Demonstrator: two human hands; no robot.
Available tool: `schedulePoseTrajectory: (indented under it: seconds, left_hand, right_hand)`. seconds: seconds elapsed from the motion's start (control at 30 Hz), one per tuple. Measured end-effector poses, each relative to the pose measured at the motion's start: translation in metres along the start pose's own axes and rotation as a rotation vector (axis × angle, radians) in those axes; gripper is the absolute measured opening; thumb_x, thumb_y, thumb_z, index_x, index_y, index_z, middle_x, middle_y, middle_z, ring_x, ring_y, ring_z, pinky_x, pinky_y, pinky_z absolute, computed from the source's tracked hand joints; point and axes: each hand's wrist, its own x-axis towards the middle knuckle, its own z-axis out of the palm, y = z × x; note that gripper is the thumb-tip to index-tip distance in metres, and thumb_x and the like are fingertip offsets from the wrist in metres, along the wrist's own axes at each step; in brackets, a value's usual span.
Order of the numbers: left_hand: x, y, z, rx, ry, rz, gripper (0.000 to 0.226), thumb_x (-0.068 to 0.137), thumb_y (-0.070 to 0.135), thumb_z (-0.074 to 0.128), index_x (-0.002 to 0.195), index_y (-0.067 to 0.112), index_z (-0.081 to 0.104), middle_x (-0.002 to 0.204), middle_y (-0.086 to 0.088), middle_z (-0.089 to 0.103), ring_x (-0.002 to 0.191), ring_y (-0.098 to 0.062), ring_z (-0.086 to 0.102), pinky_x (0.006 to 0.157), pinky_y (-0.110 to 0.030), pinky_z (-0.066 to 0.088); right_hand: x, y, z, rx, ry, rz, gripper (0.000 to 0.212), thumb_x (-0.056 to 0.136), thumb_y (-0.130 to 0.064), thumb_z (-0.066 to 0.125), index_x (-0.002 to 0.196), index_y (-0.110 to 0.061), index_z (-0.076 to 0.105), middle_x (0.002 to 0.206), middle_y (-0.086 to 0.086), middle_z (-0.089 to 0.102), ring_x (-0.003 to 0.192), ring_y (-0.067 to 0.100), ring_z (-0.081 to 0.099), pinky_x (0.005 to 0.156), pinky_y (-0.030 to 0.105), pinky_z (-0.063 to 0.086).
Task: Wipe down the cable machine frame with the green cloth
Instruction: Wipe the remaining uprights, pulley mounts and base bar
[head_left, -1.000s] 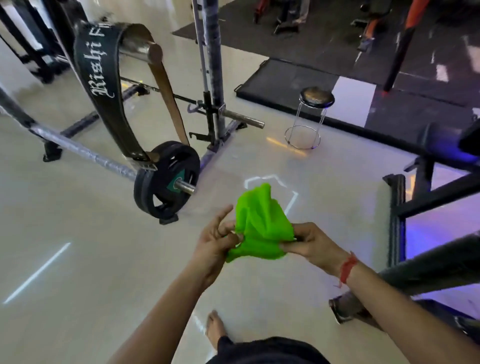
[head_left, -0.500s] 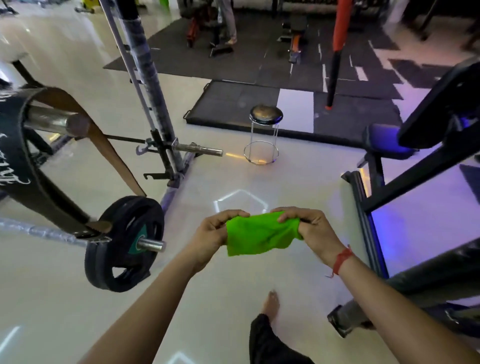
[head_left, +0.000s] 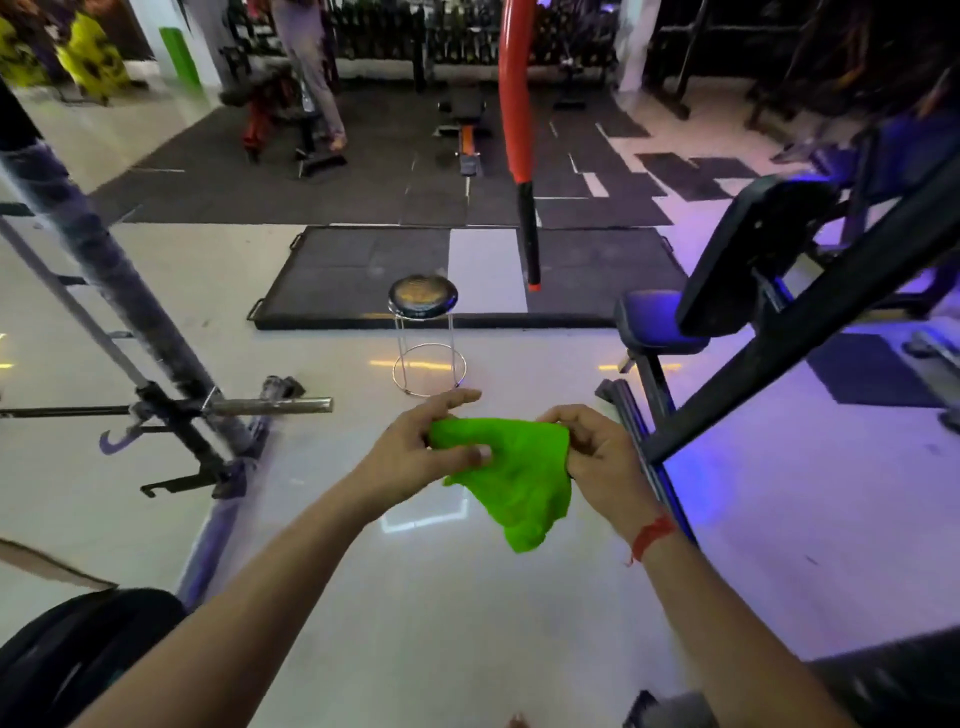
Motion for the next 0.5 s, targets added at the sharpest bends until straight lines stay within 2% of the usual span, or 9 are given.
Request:
schedulePoseTrajectory:
  seconds: [0.07,0.13,0.2,0.27,0.37,0.43,0.5]
  left_hand:
    - [0.037,0.006,0.017,0.278,-0.072,0.055,0.064,0.067,0.051,0.089,0.125,0.049,0.062,0.112,0.004,0.059,0.104,-0.008,0.06,0.089,-0.024,0.051]
    - [0.068,0.009,0.033,0.374,-0.141,0.075,0.064,0.061,0.061,0.088,0.119,0.051,0.063,0.114,0.006,0.051,0.109,-0.009,0.053,0.096,-0.032,0.05]
    - [0.093,0.011,0.047,0.398,-0.152,0.06,0.075,0.059,0.065,0.086,0.127,0.05,0.057,0.125,0.008,0.046,0.121,-0.012,0.047,0.107,-0.038,0.044]
    - [0.113,0.012,0.061,0.394,-0.091,0.08,0.084,0.062,0.063,0.083,0.137,0.046,0.049,0.136,0.006,0.041,0.129,-0.015,0.04,0.112,-0.039,0.037]
    - [0.134,0.008,0.086,0.24,-0.084,0.099,0.07,0.061,0.065,0.076,0.125,0.045,0.054,0.129,0.006,0.049,0.122,-0.014,0.047,0.103,-0.034,0.043]
    - [0.148,0.006,0.103,0.135,-0.236,0.047,0.051,0.067,0.056,0.083,0.11,0.039,0.062,0.115,0.007,0.062,0.106,-0.012,0.061,0.087,-0.025,0.051]
    - [0.164,0.005,0.116,0.137,-0.405,0.038,0.032,0.076,0.04,0.085,0.101,0.028,0.07,0.098,0.006,0.073,0.089,-0.007,0.07,0.073,-0.018,0.053]
  right_hand:
    - [0.016,-0.006,-0.014,-0.09,0.048,-0.047,0.048,0.081,0.007,0.057,0.095,-0.036,0.072,0.097,0.0,0.074,0.094,0.024,0.069,0.079,0.032,0.057]
    - [0.027,-0.014,-0.029,-0.148,0.13,-0.057,0.04,0.079,0.0,0.059,0.092,-0.035,0.073,0.095,-0.002,0.074,0.093,0.022,0.069,0.079,0.033,0.059]
    - [0.035,-0.021,-0.044,-0.205,0.218,-0.048,0.038,0.082,0.003,0.064,0.089,-0.033,0.074,0.092,-0.006,0.074,0.085,0.013,0.069,0.073,0.026,0.058]
    - [0.043,-0.026,-0.059,-0.311,0.327,-0.039,0.033,0.083,0.002,0.071,0.086,-0.03,0.076,0.085,-0.009,0.074,0.073,0.001,0.065,0.068,0.014,0.052]
    - [0.055,-0.025,-0.076,-0.567,0.468,-0.026,0.017,0.075,-0.008,0.081,0.083,-0.023,0.078,0.07,-0.01,0.068,0.067,-0.001,0.06,0.065,0.009,0.046]
    - [0.061,-0.019,-0.083,-0.689,0.536,0.023,0.015,0.071,-0.012,0.082,0.081,-0.022,0.079,0.069,-0.01,0.069,0.068,0.002,0.062,0.069,0.014,0.05]
    - [0.066,-0.014,-0.086,-0.691,0.585,0.114,0.014,0.069,-0.012,0.081,0.079,-0.022,0.08,0.071,-0.009,0.072,0.07,0.005,0.065,0.071,0.017,0.05]
